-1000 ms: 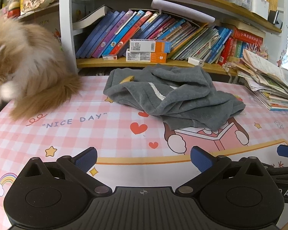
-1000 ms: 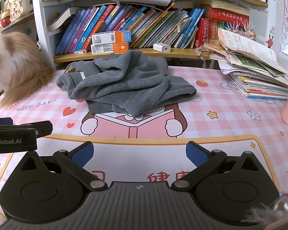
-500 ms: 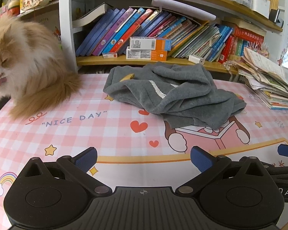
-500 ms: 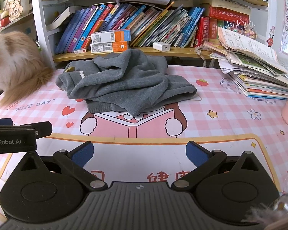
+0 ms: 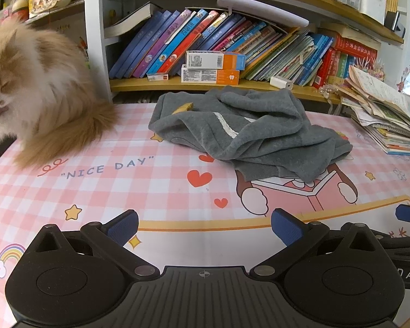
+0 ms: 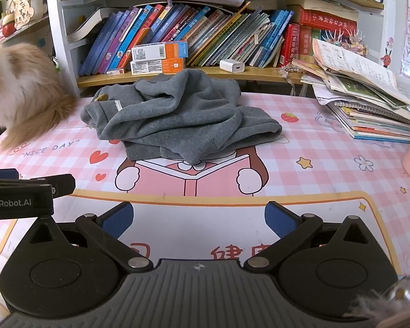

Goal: Fold clothes

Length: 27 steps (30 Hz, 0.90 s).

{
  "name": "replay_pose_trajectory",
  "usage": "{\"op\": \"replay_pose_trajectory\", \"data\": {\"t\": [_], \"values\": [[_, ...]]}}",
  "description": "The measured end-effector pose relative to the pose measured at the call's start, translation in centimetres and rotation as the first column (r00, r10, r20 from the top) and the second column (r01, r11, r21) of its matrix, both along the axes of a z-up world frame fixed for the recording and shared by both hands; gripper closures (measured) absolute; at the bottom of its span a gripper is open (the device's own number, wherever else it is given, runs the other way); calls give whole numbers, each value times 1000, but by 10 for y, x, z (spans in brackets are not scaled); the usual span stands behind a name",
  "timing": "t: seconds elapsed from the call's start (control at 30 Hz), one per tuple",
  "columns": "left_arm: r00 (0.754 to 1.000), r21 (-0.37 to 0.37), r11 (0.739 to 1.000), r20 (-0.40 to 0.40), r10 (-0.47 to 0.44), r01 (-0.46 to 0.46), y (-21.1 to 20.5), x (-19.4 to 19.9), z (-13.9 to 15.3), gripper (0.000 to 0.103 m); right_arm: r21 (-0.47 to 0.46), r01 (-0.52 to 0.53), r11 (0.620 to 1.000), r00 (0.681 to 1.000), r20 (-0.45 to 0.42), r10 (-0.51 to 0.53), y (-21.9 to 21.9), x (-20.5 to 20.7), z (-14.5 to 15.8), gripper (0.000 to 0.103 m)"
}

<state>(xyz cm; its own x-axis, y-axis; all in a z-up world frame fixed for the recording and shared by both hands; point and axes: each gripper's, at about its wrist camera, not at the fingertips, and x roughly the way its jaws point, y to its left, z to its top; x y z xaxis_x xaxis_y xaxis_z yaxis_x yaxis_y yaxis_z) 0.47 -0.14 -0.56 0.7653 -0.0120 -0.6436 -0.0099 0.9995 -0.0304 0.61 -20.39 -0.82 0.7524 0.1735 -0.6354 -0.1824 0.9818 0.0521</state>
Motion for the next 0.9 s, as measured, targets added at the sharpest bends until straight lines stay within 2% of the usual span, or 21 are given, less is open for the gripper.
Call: {"op": "replay_pose_trajectory", "data": {"t": [0.9], "values": [[1000,3,1000,-15,1,-1,-4,2,-1,0,-7,-6,1000,1000,-6,6,-1,1,-2,0]]}}
